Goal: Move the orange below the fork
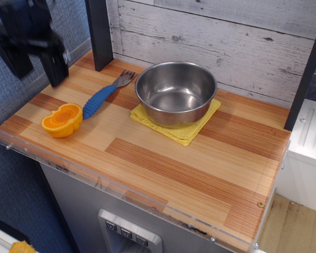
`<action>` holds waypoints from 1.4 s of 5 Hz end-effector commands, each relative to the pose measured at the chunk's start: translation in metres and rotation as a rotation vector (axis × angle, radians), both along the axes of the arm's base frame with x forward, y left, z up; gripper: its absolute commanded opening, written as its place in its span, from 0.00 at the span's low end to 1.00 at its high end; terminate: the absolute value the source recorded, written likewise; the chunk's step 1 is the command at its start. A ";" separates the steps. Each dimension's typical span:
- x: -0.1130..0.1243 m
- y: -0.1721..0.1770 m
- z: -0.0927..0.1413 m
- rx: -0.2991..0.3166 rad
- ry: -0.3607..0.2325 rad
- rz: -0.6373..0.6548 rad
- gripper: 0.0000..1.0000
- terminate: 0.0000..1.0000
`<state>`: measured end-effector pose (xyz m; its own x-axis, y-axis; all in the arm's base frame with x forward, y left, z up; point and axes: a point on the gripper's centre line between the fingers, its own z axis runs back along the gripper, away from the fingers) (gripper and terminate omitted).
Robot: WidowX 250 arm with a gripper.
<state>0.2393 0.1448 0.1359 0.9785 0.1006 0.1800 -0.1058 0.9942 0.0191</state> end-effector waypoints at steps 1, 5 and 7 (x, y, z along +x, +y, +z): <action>-0.006 -0.020 0.043 -0.013 -0.062 -0.009 1.00 0.00; 0.034 -0.050 0.006 -0.035 0.023 -0.115 1.00 0.00; 0.036 -0.059 0.004 0.041 0.045 -0.065 1.00 0.00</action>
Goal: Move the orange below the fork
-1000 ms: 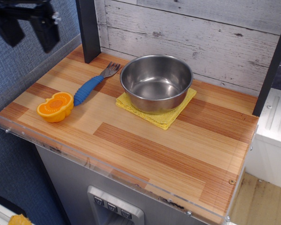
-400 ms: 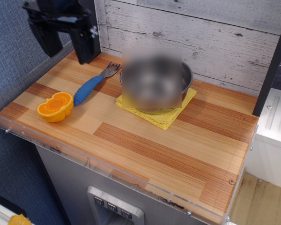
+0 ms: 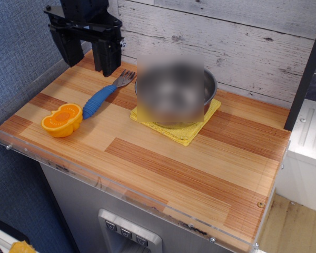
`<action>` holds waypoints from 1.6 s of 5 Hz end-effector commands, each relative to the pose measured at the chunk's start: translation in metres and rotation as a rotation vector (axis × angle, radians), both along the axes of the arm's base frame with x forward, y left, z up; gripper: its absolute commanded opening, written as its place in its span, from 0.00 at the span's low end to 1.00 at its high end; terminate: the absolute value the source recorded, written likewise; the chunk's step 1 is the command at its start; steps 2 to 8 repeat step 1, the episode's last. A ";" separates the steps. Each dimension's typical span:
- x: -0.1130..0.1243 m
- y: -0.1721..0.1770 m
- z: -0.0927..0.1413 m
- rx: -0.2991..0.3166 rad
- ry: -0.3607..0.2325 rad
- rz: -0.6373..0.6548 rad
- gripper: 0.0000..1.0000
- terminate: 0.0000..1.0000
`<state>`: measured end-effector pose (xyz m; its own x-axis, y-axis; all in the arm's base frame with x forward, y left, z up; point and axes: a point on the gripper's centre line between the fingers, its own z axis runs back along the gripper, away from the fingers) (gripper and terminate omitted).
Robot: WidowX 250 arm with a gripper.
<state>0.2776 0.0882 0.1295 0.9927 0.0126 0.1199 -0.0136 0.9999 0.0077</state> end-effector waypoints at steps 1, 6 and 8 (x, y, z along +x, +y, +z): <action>-0.002 -0.002 0.011 0.056 -0.017 0.025 1.00 1.00; -0.002 -0.002 0.011 0.056 -0.017 0.025 1.00 1.00; -0.002 -0.002 0.011 0.056 -0.017 0.025 1.00 1.00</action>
